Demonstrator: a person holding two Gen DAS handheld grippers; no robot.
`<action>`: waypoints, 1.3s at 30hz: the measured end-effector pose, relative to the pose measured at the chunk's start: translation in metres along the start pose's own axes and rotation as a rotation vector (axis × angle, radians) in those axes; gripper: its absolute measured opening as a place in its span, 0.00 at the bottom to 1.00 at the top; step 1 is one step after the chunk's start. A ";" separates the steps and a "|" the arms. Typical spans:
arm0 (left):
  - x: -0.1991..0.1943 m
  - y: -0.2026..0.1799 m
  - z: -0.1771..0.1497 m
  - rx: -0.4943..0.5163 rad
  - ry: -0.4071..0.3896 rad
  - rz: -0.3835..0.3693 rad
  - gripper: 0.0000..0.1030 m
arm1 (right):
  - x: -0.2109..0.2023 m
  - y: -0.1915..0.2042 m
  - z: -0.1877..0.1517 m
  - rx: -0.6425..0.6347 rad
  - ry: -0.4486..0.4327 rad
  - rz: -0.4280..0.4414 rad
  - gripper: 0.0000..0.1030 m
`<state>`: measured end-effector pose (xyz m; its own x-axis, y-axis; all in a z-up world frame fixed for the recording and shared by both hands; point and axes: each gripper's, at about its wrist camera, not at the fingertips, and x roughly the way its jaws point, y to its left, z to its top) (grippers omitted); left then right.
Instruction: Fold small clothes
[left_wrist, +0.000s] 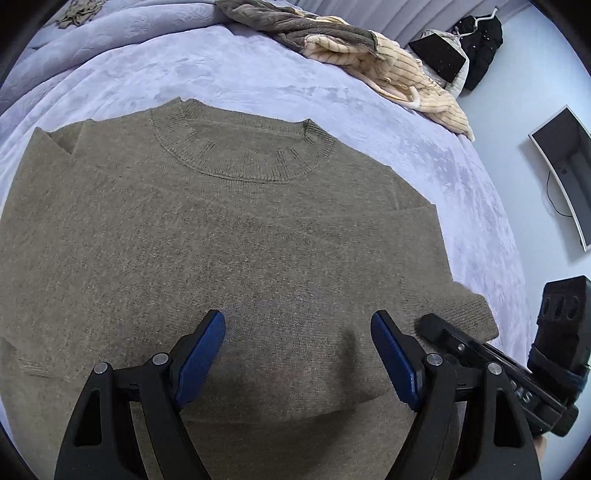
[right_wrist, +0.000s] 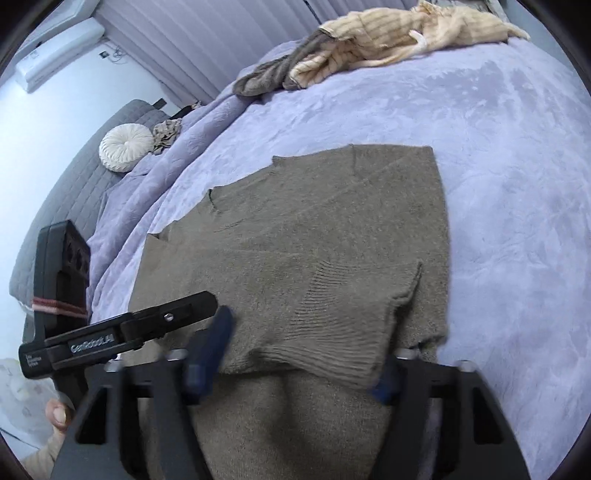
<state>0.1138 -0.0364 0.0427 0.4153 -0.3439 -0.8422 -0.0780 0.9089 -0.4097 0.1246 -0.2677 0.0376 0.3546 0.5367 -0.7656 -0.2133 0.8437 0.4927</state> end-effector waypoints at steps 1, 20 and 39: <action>-0.001 -0.001 0.000 0.007 -0.002 0.006 0.80 | 0.000 -0.005 0.000 0.025 -0.007 0.011 0.08; -0.018 0.013 -0.001 0.044 -0.036 0.124 0.80 | -0.038 -0.022 -0.002 0.028 -0.161 -0.286 0.27; -0.003 0.010 -0.015 0.187 -0.023 0.318 0.80 | 0.008 0.043 -0.015 -0.258 -0.029 -0.388 0.55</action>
<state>0.0980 -0.0303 0.0359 0.4169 -0.0338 -0.9083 -0.0407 0.9976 -0.0558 0.1042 -0.2273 0.0466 0.4771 0.1832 -0.8595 -0.2780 0.9593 0.0502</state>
